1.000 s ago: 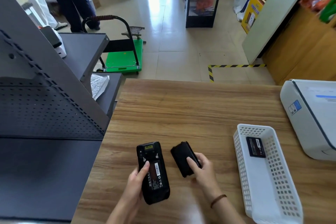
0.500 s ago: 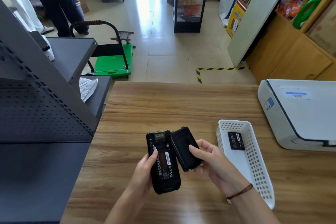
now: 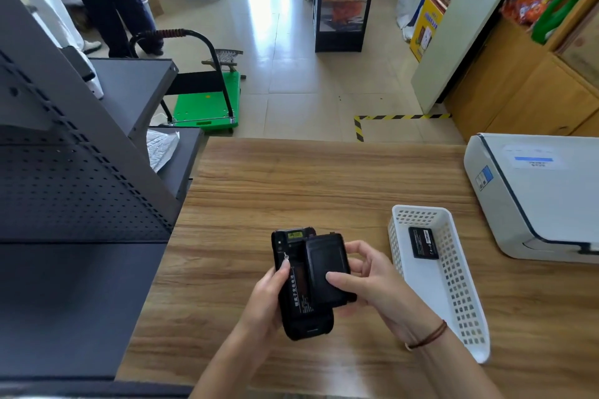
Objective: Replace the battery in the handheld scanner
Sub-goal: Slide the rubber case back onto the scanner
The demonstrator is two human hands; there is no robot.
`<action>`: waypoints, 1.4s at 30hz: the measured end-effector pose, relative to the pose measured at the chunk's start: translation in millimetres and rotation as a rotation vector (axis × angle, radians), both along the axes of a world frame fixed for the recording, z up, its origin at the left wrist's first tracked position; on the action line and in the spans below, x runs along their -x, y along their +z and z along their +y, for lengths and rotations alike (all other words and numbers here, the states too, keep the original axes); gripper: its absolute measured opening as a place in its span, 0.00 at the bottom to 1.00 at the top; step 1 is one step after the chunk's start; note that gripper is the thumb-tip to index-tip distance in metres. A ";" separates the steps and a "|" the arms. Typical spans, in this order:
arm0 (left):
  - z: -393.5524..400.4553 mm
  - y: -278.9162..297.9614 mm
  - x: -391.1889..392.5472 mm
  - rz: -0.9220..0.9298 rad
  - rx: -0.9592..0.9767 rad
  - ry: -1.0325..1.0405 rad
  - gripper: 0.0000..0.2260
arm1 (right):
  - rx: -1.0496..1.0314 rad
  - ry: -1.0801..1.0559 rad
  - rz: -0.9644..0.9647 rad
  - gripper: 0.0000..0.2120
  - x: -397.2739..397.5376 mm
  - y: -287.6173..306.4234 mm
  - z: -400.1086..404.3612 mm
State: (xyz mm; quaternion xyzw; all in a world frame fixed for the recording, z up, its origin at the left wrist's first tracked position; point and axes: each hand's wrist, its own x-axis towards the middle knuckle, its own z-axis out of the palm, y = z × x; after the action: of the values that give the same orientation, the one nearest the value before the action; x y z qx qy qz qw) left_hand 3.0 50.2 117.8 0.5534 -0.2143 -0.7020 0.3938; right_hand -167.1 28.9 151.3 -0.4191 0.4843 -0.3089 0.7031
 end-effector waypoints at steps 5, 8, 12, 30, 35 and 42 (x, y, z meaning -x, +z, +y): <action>-0.4 -2.4 0.8 0.014 -0.013 0.032 0.17 | 0.073 0.047 0.081 0.04 6.6 15.2 -10.6; 0.0 -2.7 1.0 0.014 -0.021 0.028 0.18 | -0.008 0.062 -0.030 0.03 12.2 21.4 -15.6; -0.2 -2.0 1.6 0.002 -0.012 0.026 0.20 | 0.094 0.160 0.150 0.10 18.3 26.9 -21.8; -18.8 9.8 13.8 0.085 -0.031 -0.047 0.28 | 0.417 0.021 0.184 0.05 12.0 2.6 -43.0; -24.3 12.5 18.0 0.064 -0.025 -0.086 0.26 | 0.504 0.100 0.305 0.08 4.9 -6.3 -43.3; -21.3 5.0 15.9 0.015 0.036 -0.111 0.19 | 0.611 0.167 0.468 0.06 3.4 -10.9 -40.6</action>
State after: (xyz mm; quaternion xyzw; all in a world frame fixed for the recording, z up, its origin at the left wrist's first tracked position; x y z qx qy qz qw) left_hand -12.9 28.9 122.8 0.5281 -0.2545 -0.7229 0.3657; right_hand -170.4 -11.7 140.4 -0.7062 0.4814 -0.2766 0.4394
